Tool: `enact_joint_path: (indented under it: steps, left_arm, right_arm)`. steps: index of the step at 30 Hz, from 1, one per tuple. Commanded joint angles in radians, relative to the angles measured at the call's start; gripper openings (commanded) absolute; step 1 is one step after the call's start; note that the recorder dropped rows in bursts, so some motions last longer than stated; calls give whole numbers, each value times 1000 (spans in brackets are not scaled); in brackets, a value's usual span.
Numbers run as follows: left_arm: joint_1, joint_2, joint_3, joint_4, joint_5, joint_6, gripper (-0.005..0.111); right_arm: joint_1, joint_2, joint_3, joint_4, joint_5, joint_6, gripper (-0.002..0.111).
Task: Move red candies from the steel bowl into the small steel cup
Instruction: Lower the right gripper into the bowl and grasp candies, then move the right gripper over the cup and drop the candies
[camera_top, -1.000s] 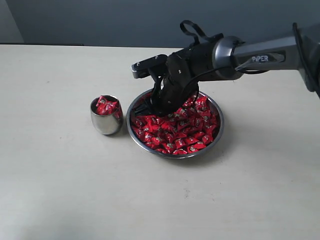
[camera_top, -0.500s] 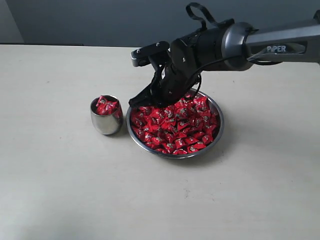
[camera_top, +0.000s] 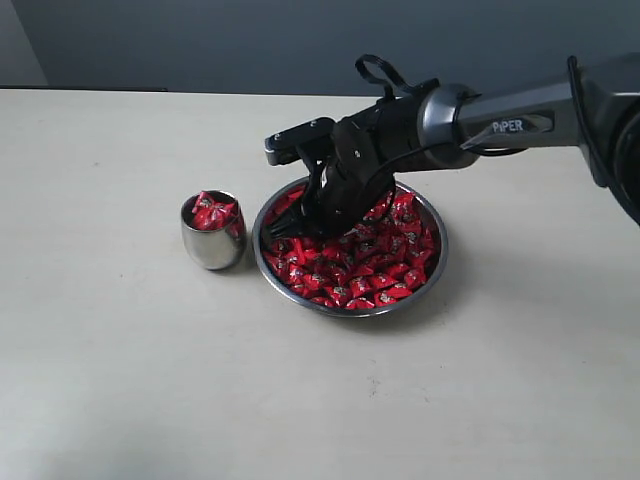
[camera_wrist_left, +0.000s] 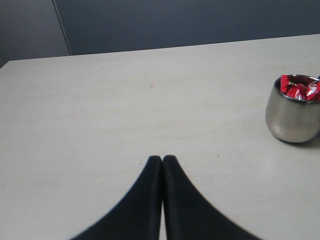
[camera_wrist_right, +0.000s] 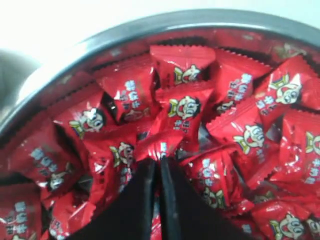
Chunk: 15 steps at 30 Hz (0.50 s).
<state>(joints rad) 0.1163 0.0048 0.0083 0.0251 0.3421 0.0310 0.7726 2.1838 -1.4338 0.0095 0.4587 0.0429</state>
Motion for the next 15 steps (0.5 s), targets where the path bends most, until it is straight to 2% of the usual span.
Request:
enact_joint_path:
  steps: [1, 9, 15]
  left_arm:
    - [-8, -5, -8, 2, -5, -2, 0]
    - [-8, -5, -8, 2, -5, -2, 0]
    - [-8, -5, -8, 2, -5, -2, 0]
  right_arm:
    - [-4, -42, 1, -10, 14, -5, 0]
    - [0, -183, 1, 3, 59, -3, -1]
    - [70, -241, 1, 21, -1, -23, -1]
